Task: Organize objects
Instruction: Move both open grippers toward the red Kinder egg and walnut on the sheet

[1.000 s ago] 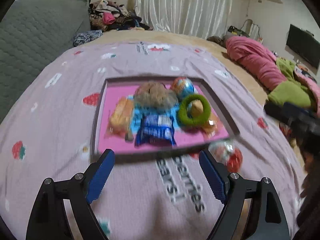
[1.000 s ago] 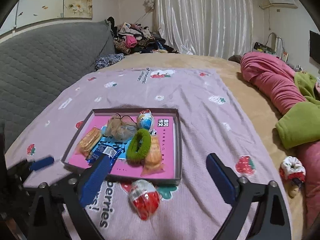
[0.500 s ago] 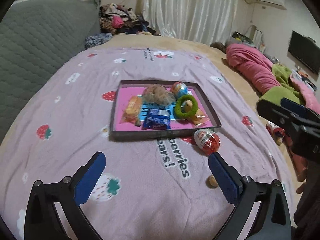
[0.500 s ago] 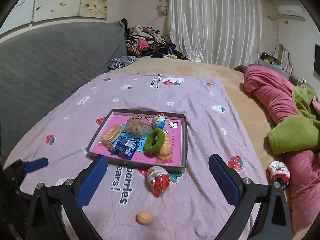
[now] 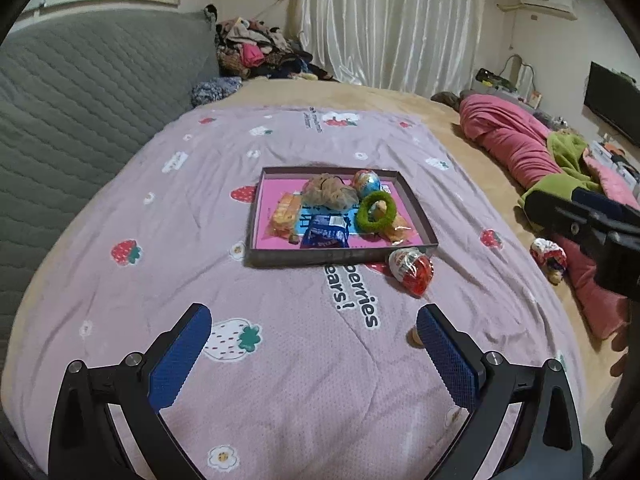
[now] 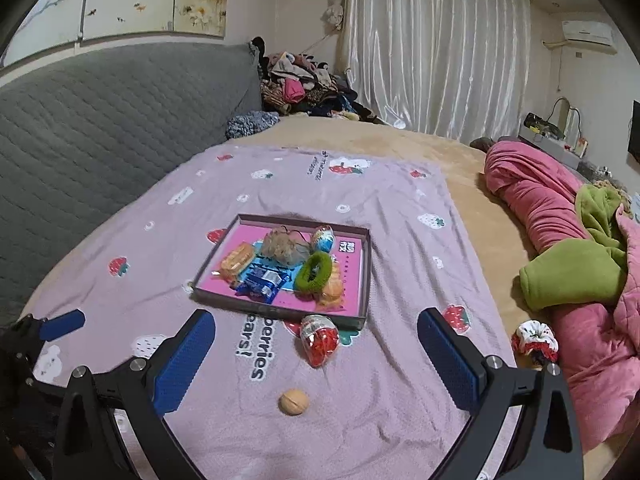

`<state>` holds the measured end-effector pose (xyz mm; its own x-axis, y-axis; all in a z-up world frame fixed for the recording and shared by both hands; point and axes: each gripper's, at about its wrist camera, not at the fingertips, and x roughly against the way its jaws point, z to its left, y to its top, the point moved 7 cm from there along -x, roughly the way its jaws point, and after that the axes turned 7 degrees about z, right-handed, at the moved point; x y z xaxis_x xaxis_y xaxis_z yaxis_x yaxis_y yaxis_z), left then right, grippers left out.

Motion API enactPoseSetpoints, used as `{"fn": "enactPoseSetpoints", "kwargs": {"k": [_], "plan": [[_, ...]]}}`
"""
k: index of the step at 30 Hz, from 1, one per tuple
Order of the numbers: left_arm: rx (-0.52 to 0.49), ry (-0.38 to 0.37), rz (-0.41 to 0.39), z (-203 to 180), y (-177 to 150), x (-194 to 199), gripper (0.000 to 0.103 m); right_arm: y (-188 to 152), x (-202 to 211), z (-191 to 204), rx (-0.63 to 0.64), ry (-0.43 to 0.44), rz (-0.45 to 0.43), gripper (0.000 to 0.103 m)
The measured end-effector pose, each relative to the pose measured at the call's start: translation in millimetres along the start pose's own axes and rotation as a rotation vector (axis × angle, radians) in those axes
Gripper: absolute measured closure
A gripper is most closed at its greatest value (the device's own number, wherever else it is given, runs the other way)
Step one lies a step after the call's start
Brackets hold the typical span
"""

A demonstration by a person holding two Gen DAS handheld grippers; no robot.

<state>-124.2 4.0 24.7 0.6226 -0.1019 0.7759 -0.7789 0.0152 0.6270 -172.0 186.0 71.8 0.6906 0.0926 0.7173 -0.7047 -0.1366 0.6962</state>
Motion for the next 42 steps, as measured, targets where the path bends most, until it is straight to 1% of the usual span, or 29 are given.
{"fn": "enactPoseSetpoints", "kwargs": {"k": [7, 12, 15, 23, 27, 30, 33, 39, 42], "plan": [[0.001, -0.019, -0.021, -8.1, -6.8, 26.1, 0.0, 1.8, 27.0, 6.0, 0.022, -0.006, -0.016, 0.001], [-0.005, -0.02, -0.022, -13.8, -9.6, 39.3, 0.0, 1.0, 44.4, -0.3, 0.02, -0.012, -0.035, 0.001], [-0.008, -0.019, -0.038, -18.4, -10.2, 48.2, 0.0, 0.4, 54.4, -4.4, 0.017, -0.012, -0.048, 0.001], [-0.022, -0.05, -0.039, -36.2, -18.7, 54.2, 0.0, -5.1, 72.9, -12.5, 0.029, 0.005, -0.06, 0.001], [-0.037, -0.075, -0.025, -46.5, -24.7, 50.2, 0.0, -8.2, 72.2, -17.3, 0.021, 0.009, -0.057, 0.001], [-0.052, -0.064, -0.018, -51.1, -29.9, 45.9, 0.0, -11.8, 67.9, -18.2, 0.018, 0.012, -0.043, 0.001], [-0.065, -0.072, -0.007, -56.9, -36.0, 38.4, 0.0, -17.0, 61.5, -15.8, 0.028, 0.019, -0.028, 0.001], [-0.088, -0.07, 0.035, -67.8, -48.3, 17.9, 0.0, -24.8, 45.7, -12.2, 0.042, 0.028, 0.001, 0.001], [-0.099, -0.067, 0.037, -73.8, -51.8, 9.8, 0.001, -27.5, 36.1, -13.7, 0.045, 0.033, 0.014, 0.001]]}}
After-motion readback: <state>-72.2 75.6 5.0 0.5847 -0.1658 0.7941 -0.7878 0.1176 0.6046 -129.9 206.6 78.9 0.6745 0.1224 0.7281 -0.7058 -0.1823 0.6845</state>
